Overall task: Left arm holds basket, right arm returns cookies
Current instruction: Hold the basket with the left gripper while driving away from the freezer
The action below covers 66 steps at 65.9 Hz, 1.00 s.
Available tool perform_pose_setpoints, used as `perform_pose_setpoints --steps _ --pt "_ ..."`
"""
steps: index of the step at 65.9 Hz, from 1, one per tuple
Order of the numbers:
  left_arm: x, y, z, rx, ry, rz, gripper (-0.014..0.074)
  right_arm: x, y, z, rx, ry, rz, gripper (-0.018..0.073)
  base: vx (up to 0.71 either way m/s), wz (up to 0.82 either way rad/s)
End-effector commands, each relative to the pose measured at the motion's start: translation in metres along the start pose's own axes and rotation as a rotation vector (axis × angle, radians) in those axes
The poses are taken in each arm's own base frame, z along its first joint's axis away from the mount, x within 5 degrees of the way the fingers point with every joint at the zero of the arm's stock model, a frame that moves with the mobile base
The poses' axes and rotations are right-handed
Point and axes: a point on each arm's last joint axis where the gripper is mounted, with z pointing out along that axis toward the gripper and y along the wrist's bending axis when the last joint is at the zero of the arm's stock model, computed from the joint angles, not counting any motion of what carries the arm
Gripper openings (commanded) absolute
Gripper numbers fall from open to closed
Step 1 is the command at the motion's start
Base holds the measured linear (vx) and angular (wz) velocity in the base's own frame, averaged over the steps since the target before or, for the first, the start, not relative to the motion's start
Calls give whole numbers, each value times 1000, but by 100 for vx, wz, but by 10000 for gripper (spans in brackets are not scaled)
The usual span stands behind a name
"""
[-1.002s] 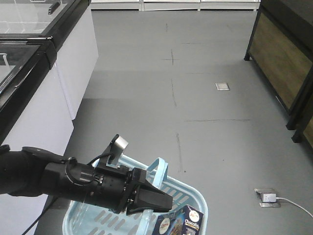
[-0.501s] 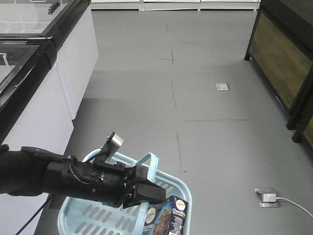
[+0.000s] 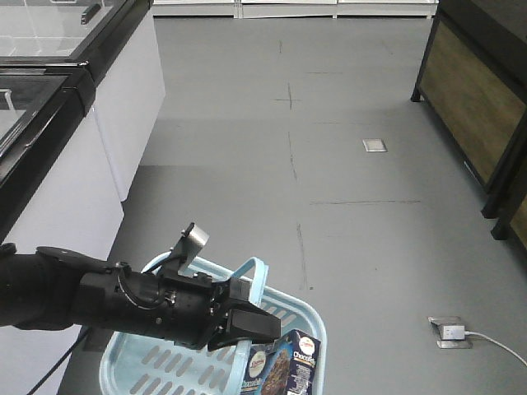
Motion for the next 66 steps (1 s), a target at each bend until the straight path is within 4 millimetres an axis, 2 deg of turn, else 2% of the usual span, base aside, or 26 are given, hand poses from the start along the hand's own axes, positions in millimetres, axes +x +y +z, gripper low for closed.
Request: perform_pose_setpoints --steps 1,66 --pt "-2 -28 -7 123 -25 36 -7 -8 0 -1 -1 -89 -5 -8 0 0" --pt "-2 -28 -7 128 -21 37 -7 -8 0 -1 -1 -89 -5 -8 7 -1"
